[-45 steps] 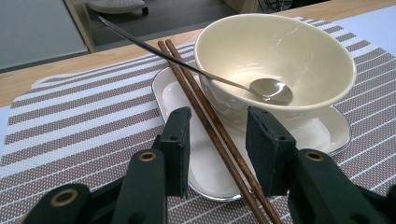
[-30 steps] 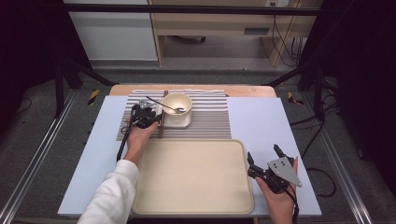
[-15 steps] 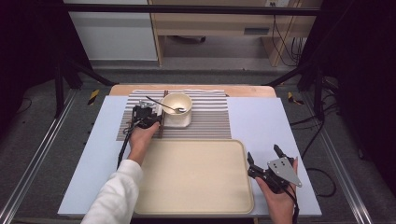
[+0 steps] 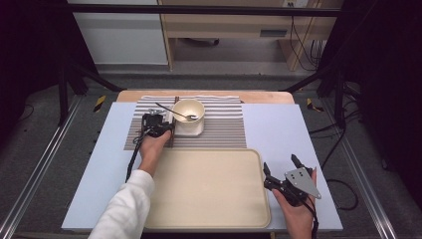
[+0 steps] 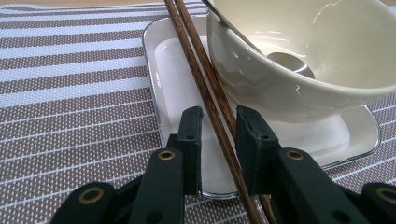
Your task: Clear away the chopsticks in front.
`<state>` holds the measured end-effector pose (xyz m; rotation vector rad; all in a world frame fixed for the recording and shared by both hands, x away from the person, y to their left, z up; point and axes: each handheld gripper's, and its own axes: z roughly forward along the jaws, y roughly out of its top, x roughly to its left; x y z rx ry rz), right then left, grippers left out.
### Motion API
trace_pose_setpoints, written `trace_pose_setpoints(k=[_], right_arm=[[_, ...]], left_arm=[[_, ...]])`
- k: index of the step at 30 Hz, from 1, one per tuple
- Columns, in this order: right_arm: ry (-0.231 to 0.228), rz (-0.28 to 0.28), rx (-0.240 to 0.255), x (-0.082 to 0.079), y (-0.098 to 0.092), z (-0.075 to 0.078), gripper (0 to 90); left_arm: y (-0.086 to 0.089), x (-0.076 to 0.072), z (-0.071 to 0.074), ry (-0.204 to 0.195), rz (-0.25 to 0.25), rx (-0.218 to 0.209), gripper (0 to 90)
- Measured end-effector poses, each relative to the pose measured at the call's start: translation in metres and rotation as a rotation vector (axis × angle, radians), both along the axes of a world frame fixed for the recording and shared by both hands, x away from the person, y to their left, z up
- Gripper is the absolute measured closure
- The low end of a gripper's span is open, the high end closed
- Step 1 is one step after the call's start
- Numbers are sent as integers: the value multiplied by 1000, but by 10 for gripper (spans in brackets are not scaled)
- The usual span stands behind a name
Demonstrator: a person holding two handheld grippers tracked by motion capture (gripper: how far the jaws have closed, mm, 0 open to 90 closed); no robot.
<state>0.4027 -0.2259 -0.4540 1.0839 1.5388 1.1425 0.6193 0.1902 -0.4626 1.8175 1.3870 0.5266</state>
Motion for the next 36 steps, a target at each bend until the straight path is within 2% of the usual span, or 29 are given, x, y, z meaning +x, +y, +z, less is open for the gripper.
trace_pose_setpoints(k=[5, 8, 14, 22, 33, 36], right_arm=[[2, 2, -1, 0, 1, 0, 106], [3, 3, -2, 0, 1, 0, 108], [4, 4, -3, 0, 1, 0, 111], [8, 5, -3, 0, 1, -1, 113], [8, 7, -3, 1, 1, 0, 116], [10, 7, -3, 1, 1, -1, 116]], left_arm=[[1, 1, -2, 14, 14, -8, 731], [0, 1, -2, 22, 22, -31, 738], [0, 2, -4, 41, 31, -38, 743], [1, 3, -6, 69, 58, -94, 765], [-1, 2, -6, 83, 91, -138, 810], [-1, 2, -7, 86, 106, -165, 813]])
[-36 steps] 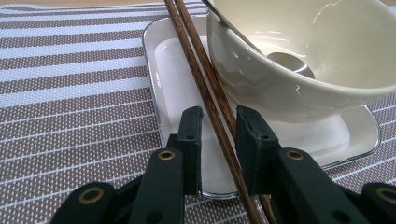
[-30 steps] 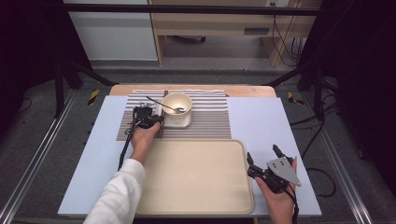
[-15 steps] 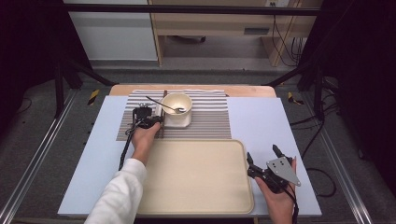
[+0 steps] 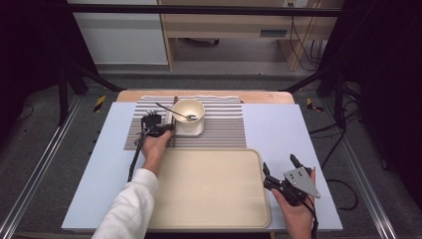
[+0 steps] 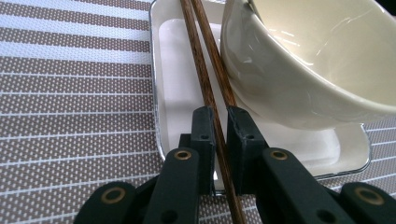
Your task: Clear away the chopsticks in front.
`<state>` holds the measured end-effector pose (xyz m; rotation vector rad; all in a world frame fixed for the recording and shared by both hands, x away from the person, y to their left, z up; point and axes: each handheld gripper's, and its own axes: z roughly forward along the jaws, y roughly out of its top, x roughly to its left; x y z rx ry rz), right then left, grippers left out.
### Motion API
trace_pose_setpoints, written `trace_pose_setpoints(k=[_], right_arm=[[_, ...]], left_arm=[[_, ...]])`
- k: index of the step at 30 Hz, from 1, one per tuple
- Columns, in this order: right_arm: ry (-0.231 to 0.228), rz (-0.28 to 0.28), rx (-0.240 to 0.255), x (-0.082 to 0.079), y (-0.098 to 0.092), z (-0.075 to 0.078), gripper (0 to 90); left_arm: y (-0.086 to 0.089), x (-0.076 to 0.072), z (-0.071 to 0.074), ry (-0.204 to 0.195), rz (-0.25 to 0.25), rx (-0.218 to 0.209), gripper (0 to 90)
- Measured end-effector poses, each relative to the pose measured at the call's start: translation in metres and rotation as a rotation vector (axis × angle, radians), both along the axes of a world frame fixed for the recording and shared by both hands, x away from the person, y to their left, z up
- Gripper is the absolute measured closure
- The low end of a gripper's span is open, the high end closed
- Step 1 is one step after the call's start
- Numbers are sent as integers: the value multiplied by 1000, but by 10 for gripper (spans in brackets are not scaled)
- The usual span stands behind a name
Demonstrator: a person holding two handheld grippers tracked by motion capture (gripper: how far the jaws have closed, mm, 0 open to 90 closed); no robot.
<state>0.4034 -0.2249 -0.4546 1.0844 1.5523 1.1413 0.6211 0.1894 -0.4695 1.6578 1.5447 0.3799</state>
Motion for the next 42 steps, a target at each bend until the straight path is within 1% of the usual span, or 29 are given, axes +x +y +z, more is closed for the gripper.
trace_pose_setpoints(k=[3, 7, 8, 12, 14, 16, 18, 20, 21, 24, 27, 32, 33, 34, 35, 36, 37, 38, 40, 42], right_arm=[[4, 0, -4, 0, 0, 0, 116], [4, 4, -6, 1, 1, -1, 116], [4, 4, -5, 1, 1, 0, 116], [1, 5, -3, 1, 1, 0, 118], [1, 5, -2, 1, 1, 0, 118], [1, 6, -3, 1, 1, 0, 118], [1, 7, -4, 2, 1, -1, 119], [2, 6, -3, 2, 1, -1, 119], [1, 7, -3, 1, 1, 0, 120], [3, 5, -2, 1, 1, 0, 119], [3, 7, -4, 2, 1, 0, 119], [-1, 10, -2, 1, 1, 0, 104], [-2, 10, -2, 1, 2, 0, 100], [-3, 11, -3, 1, 2, 0, 97], [-2, 12, -3, 1, 2, 0, 95], [-1, 12, -4, 1, 2, 0, 92], [-1, 13, -5, 1, 3, 0, 92], [-1, 13, -5, 1, 3, 0, 92], [5, 13, -9, 1, 3, 1, 84], [13, 23, -12, 1, 2, 2, 73]], left_arm=[[0, -1, -1, 1, 14, -12, 819], [0, -2, -1, -2, 37, -17, 834], [1, -3, -1, -2, 43, -24, 839], [5, -4, -1, -6, 61, -29, 854], [6, -5, 1, -14, 65, -11, 854], [7, -5, 2, -20, 70, -12, 854], [8, -7, 5, -37, 86, -8, 854], [8, -7, 7, -42, 91, -8, 854], [8, -9, 10, -50, 95, 0, 854], [8, -13, 16, -54, 95, 6, 854], [8, -15, 19, -54, 93, 6, 854], [12, -25, 30, -68, 107, -9, 854], [12, -25, 30, -68, 107, -9, 854], [13, -29, 33, -68, 103, 2, 854], [15, -32, 35, -67, 102, 4, 854], [16, -35, 37, -63, 108, -7, 854], [16, -35, 37, -63, 108, -7, 854], [18, -40, 39, -57, 112, -20, 854], [23, -50, 43, -49, 114, -9, 854], [28, -61, 46, -47, 122, -12, 854]])
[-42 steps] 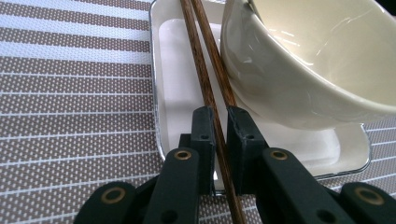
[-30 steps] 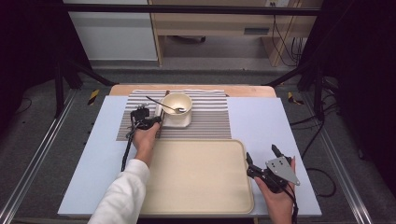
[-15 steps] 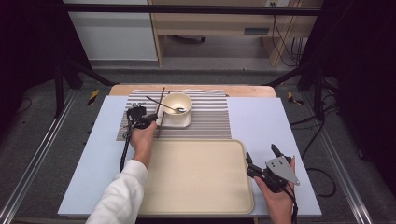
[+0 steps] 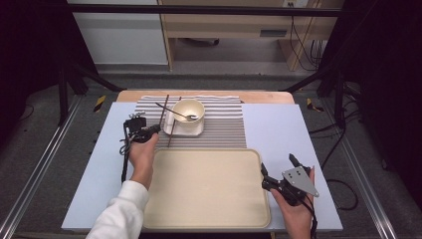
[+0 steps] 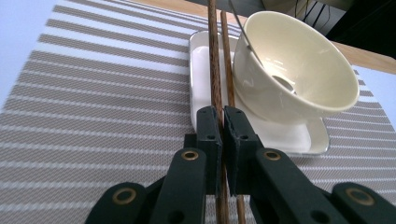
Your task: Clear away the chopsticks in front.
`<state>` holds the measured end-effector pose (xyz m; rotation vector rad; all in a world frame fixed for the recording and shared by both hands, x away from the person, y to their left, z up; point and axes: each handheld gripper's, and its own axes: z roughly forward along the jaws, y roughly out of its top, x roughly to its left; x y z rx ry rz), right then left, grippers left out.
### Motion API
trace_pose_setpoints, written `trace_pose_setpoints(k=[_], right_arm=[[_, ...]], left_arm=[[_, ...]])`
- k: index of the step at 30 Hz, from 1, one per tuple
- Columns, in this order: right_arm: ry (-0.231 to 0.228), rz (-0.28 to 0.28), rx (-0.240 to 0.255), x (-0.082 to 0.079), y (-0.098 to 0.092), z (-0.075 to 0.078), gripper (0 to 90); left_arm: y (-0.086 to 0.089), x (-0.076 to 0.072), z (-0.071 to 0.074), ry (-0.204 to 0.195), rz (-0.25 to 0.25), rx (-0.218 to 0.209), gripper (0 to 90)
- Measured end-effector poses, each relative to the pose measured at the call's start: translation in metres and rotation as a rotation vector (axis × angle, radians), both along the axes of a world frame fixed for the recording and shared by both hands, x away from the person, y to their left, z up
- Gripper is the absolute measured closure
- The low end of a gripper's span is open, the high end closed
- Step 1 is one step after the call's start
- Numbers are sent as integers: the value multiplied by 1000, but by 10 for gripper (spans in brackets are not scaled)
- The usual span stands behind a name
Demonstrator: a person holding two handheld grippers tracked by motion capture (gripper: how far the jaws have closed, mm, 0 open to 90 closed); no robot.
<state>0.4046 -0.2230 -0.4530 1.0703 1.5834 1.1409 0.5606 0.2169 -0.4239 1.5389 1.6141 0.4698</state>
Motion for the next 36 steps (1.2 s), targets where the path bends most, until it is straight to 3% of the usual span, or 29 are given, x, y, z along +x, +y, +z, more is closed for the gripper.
trace_pose_setpoints(k=[10, 17, 21, 22, 25, 30, 31, 35, 36], right_arm=[[7, 42, 13, 2, -4, 0, 51], [7, 59, 3, 3, -3, -1, 51], [13, 68, -7, 4, -2, -2, 52], [19, 68, -7, 5, -1, -3, 52], [24, 69, -16, 7, -1, -4, 54], [11, 71, -24, 2, 2, -1, 55], [5, 71, -26, 0, 3, 0, 55], [4, 71, -26, -1, 4, 1, 56], [2, 71, -25, -1, 4, 1, 56]], left_arm=[[13, -35, 11, -11, 27, -61, 854], [13, -54, 15, -50, 30, -32, 854], [11, -65, 11, -61, 25, -12, 854], [10, -71, 7, -59, 27, 11, 854], [7, -79, 1, -48, 26, 5, 854], [5, -93, 3, -67, 38, 22, 854], [4, -104, 5, -80, 45, 24, 854], [2, -122, 3, -97, 50, 37, 854], [2, -125, 2, -99, 52, 24, 854]])
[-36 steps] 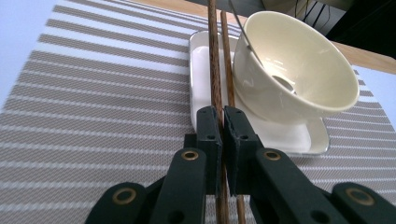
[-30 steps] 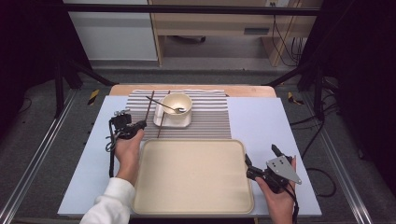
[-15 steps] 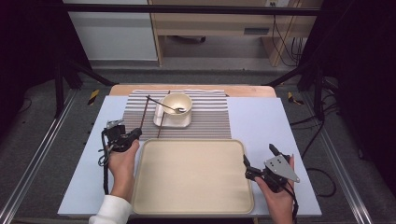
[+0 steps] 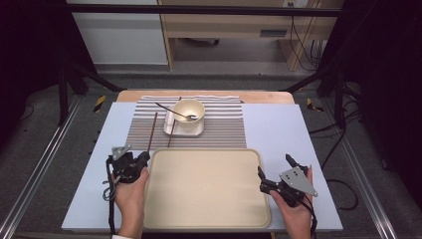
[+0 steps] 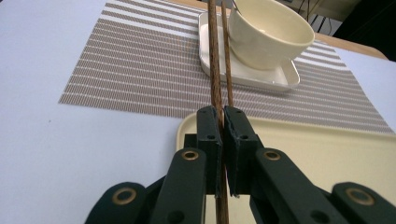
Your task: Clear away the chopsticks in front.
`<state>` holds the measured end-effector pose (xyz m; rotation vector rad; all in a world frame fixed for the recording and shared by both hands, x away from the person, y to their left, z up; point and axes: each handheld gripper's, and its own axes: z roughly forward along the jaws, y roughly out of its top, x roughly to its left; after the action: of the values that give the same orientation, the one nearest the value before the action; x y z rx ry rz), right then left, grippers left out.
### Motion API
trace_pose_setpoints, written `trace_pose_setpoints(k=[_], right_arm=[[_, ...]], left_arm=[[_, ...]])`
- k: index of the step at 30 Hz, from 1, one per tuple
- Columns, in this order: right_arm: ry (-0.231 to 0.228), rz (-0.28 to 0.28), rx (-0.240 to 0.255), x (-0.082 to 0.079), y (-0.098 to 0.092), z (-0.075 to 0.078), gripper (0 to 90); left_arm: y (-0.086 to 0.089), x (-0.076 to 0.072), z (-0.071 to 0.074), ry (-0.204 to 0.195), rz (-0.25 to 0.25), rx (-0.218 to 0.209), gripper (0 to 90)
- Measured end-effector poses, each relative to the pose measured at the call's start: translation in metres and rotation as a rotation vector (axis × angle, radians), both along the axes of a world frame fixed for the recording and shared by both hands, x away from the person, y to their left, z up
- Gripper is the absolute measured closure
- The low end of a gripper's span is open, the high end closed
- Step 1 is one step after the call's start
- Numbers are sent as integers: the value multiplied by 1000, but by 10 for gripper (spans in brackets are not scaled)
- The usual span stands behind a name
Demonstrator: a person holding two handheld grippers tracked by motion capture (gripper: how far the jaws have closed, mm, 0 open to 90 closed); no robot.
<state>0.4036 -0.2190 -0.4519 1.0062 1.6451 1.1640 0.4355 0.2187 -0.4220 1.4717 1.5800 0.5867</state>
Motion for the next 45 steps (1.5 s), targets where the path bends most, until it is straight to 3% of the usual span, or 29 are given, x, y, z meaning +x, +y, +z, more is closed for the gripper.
trace_pose_setpoints(k=[5, 9, 14, 18, 25, 28, 35, 45], right_arm=[[4, -2, -9, 1, 1, 0, 57], [8, -3, -9, 1, 0, -1, 58], [14, -3, -5, 0, 0, -2, 57], [17, 2, -2, 1, -1, -3, 57], [22, 10, -6, 1, 1, -3, 60], [22, 11, -5, 1, 1, -3, 61], [22, 13, -6, 1, 1, -3, 62], [24, 16, -6, 1, 2, -3, 62]], left_arm=[[7, -17, -4, -25, 36, -42, 854], [4, -24, -4, -35, 31, -13, 854], [-9, -32, -5, -61, 44, 66, 854], [-12, -39, -11, -53, 56, 60, 854], [-11, -53, -7, -63, 73, 128, 855], [-14, -57, -7, -70, 60, 106, 854], [-22, -58, -12, -67, 33, 104, 855], [-34, -65, -27, -36, 11, 101, 855]])
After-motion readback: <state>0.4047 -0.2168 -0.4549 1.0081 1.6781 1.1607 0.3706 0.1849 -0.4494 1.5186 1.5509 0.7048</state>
